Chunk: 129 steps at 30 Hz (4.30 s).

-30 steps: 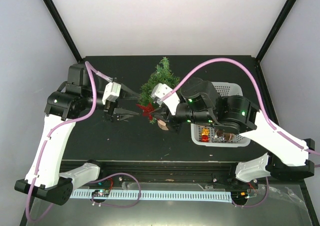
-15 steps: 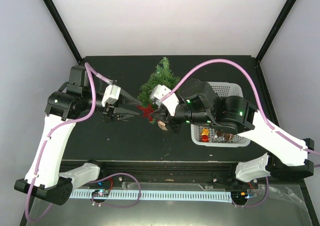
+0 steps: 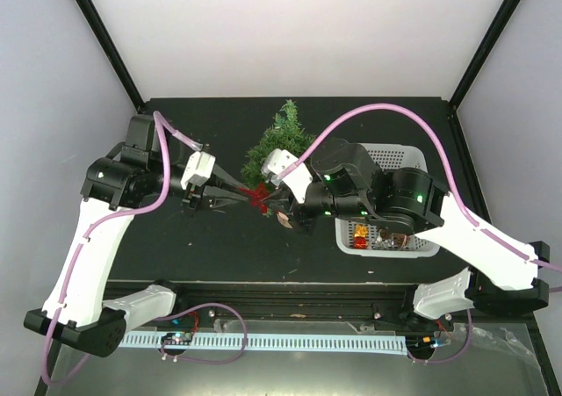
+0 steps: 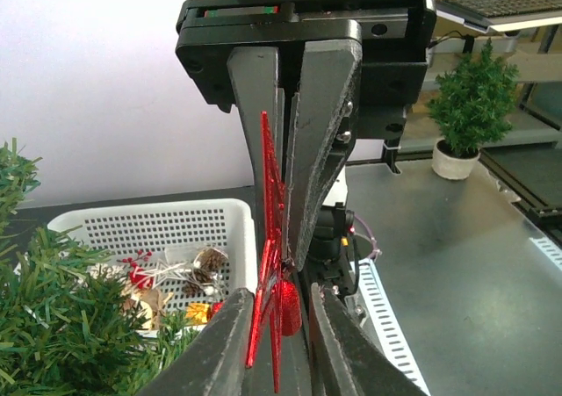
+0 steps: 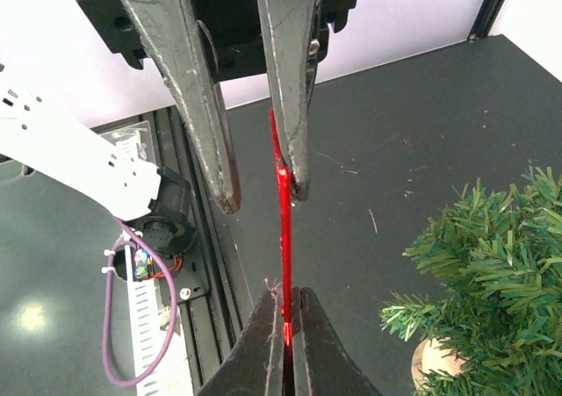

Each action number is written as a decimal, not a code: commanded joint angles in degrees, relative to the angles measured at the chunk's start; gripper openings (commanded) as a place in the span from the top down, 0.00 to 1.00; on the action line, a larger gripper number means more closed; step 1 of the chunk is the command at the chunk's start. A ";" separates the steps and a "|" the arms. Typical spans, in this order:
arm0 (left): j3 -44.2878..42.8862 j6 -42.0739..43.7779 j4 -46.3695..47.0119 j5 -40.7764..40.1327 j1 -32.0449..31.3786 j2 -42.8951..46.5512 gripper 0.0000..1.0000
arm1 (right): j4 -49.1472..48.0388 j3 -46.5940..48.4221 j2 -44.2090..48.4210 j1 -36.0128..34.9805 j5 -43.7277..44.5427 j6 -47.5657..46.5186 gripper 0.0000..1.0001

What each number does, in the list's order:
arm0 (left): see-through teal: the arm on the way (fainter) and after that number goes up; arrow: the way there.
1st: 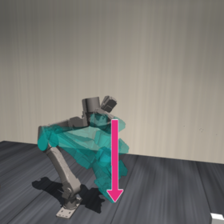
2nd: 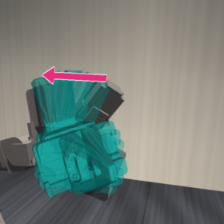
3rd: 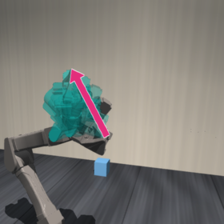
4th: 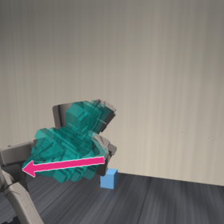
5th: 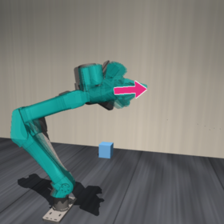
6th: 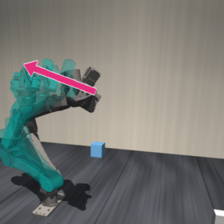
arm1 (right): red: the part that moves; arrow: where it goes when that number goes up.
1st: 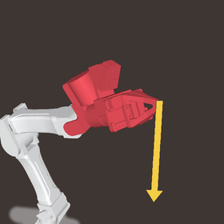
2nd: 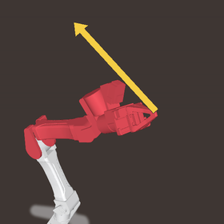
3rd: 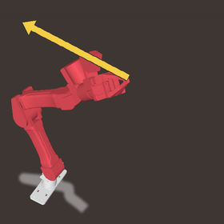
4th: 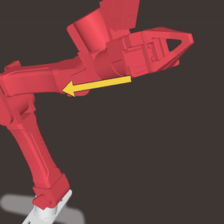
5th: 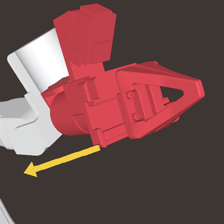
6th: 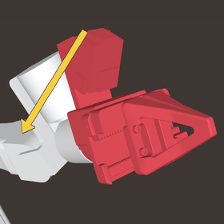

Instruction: Decorate the small christmas tree

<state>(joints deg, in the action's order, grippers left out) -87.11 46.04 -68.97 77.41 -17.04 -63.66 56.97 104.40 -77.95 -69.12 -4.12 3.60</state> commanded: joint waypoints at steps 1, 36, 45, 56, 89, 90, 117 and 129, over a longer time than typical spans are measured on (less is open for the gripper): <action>-2.41 2.21 -2.00 1.32 -0.83 -0.57 0.84 | -0.07 0.87 -0.62 -0.31 0.14 0.57 0.99; -26.07 -39.49 28.78 -14.97 1.57 -13.92 0.98 | -14.69 -14.85 19.86 -0.29 16.21 5.85 0.36; -41.21 -46.70 29.14 -13.90 1.57 -24.82 0.98 | -16.19 -22.52 23.46 -0.24 18.28 8.21 0.37; -43.53 -51.82 32.49 -9.69 1.19 -27.88 0.99 | -14.82 -26.86 26.64 -0.19 20.64 9.74 0.38; -42.09 -39.94 22.09 -16.90 -3.67 -27.33 0.98 | -14.85 -30.43 28.90 -0.22 22.22 11.19 0.37; -41.76 -39.83 22.11 -16.93 -3.89 -27.27 0.98 | -14.87 -30.60 29.04 -0.21 22.27 11.21 0.37; -44.58 -30.91 10.71 -22.50 -5.26 -27.79 0.98 | -14.83 -31.96 31.04 -0.22 22.58 12.15 0.38; -44.42 -32.60 10.72 -19.27 -5.66 -29.39 0.99 | -14.34 -31.80 31.30 -0.22 22.49 12.47 0.38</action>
<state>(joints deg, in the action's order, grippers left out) -130.17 13.93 -55.55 57.06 -22.26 -91.50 42.83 72.71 -47.51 -69.34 17.50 15.42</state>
